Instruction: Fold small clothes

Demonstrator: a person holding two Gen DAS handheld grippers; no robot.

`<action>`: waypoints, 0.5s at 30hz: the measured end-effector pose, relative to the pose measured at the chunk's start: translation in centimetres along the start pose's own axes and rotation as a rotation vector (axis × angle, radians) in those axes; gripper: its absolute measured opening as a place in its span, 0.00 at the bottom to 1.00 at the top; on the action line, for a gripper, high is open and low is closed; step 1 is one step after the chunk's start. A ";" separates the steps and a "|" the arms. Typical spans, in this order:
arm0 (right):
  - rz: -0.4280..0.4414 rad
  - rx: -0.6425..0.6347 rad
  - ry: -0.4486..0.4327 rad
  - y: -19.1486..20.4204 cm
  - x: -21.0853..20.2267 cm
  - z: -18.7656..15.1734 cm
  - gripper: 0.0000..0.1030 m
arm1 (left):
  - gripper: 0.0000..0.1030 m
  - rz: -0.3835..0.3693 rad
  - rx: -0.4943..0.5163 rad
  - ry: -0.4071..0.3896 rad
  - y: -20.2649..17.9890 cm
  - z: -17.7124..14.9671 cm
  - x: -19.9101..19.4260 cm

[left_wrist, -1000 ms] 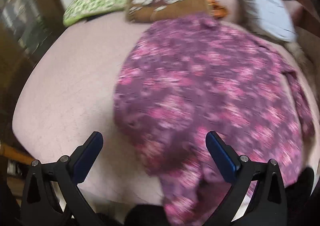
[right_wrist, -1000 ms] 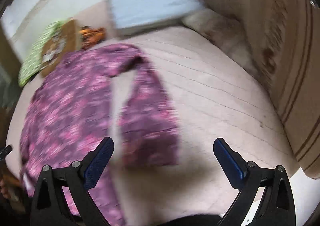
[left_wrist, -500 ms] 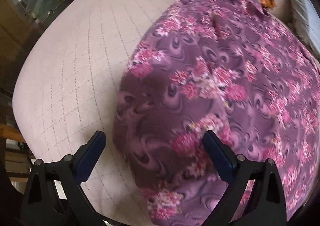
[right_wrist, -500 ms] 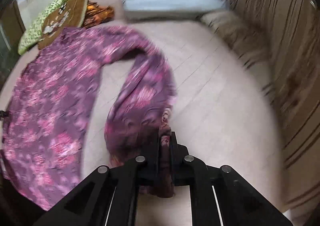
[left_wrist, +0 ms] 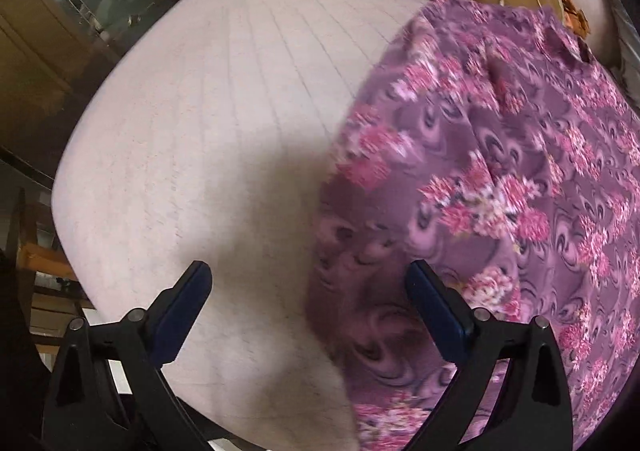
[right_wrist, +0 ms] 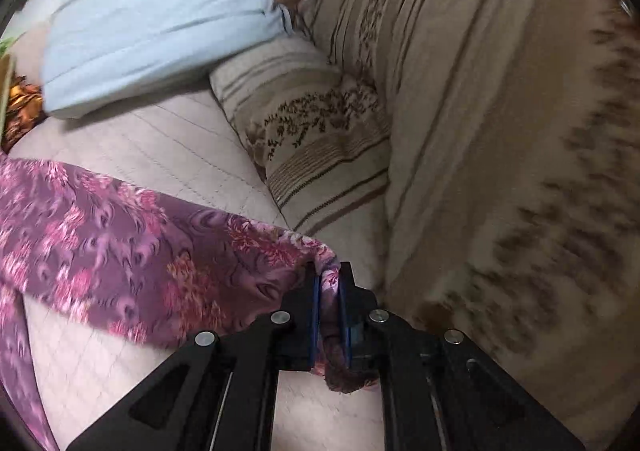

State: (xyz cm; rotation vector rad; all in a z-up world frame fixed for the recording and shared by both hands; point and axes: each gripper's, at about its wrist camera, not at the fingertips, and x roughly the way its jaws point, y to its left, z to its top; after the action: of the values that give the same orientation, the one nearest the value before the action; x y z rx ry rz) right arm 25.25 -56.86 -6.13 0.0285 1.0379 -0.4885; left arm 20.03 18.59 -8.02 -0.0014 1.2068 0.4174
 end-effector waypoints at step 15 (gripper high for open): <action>0.289 -0.208 -0.226 10.1 -10.7 -5.1 0.57 | 0.96 -0.384 -0.270 0.216 2.6 -3.7 1.9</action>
State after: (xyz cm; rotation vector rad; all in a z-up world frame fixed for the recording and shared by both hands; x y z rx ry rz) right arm 20.77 -42.55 -1.96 -0.0594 0.8404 -0.1161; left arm 16.46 20.72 -10.49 -0.5143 1.3187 0.2427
